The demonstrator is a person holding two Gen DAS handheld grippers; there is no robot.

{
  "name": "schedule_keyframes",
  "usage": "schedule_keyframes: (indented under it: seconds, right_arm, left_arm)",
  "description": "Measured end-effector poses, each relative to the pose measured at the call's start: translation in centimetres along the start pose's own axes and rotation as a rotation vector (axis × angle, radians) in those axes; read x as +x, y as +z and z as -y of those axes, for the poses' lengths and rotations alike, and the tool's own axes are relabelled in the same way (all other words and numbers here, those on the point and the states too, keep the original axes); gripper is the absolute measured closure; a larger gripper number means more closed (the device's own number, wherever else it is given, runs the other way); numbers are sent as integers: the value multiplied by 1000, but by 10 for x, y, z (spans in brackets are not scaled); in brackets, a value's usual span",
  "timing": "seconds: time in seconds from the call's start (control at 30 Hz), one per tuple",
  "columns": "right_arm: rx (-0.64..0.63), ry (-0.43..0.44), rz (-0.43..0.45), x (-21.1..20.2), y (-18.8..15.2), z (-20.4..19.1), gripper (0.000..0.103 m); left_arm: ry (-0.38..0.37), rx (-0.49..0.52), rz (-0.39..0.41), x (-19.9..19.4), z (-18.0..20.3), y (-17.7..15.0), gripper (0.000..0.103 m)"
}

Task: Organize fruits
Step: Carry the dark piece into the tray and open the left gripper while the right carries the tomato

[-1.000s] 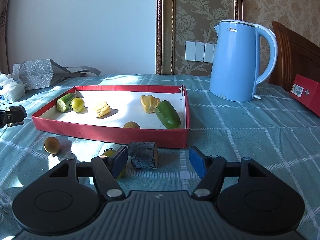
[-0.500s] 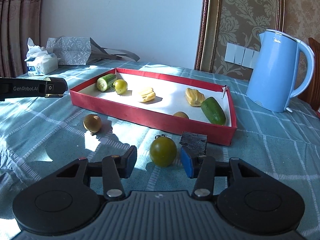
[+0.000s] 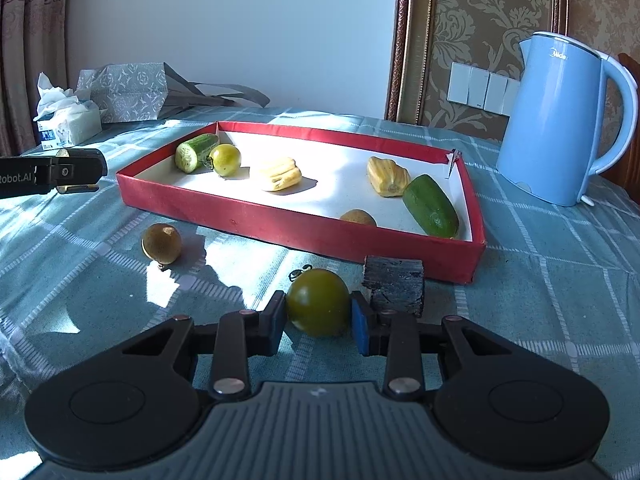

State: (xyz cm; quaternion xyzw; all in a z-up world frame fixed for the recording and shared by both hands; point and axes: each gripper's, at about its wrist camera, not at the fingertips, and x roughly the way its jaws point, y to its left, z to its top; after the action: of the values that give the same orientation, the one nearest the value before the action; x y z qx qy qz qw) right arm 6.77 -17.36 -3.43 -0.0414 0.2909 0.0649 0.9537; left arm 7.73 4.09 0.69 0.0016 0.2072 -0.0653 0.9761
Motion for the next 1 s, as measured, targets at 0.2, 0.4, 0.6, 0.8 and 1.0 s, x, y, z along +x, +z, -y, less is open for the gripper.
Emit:
schedule_keyframes:
  seconds: [0.2, 0.4, 0.6, 0.8, 1.0]
  right_arm:
    - [7, 6, 17, -12, -4, 1, 71]
    - [25, 23, 61, -48, -13, 7, 71]
    - [45, 19, 90, -73, -19, 18, 71]
    - [79, 30, 116, -87, -22, 28, 71]
    - [92, 45, 133, -92, -25, 32, 71]
  left_arm:
    - [3, -1, 1, 0, 0, 0, 73]
    - [1, -5, 3, 0, -1, 0, 73]
    - [-19, -20, -2, 1, 0, 1, 73]
    - [-35, -23, -30, 4, 6, 6, 73]
    - [-29, 23, -20, 10, 19, 25, 73]
